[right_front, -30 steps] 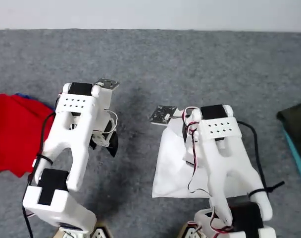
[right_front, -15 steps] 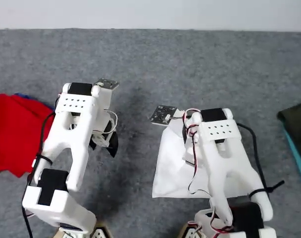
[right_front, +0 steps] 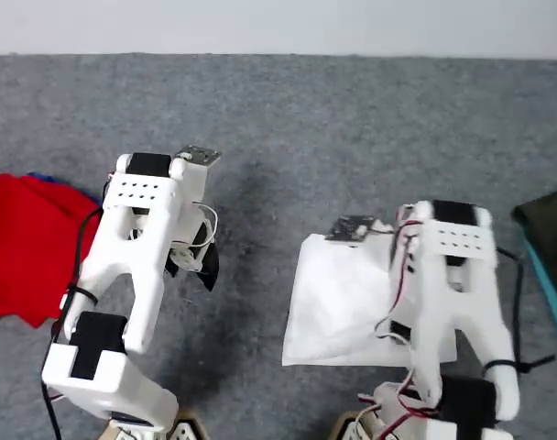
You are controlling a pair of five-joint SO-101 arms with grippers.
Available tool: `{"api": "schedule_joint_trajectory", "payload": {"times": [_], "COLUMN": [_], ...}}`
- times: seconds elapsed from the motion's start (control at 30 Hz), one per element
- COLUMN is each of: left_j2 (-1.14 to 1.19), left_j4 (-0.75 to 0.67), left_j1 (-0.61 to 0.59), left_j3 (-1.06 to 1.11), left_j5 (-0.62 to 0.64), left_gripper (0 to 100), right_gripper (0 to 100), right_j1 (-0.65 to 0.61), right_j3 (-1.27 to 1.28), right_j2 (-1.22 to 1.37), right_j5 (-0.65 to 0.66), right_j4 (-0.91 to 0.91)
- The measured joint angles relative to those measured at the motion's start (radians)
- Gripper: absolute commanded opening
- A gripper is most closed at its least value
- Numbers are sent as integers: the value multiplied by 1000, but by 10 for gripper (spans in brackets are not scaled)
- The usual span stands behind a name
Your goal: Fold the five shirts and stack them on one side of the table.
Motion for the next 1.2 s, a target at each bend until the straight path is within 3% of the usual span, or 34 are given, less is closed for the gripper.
{"api": "schedule_joint_trajectory", "payload": {"times": [0.27,0.53,0.8,0.97,1.1,1.2], "left_j2": [0,0,0,0,0,0], "left_j4": [0,0,0,0,0,0], "left_j1": [0,0,0,0,0,0], "left_j3": [0,0,0,0,0,0], "left_j5": [0,0,0,0,0,0], "left_gripper": [221,221,221,221,221,221], "right_gripper": [19,210,212,212,212,216], "right_j1": [163,181,333,354,354,354], "right_j3": [0,0,0,0,-29,-81], "right_j2": [0,0,0,-34,-130,-196], "right_j5": [78,83,83,83,-20,-210], "right_j4": [35,35,35,35,32,-31]}}
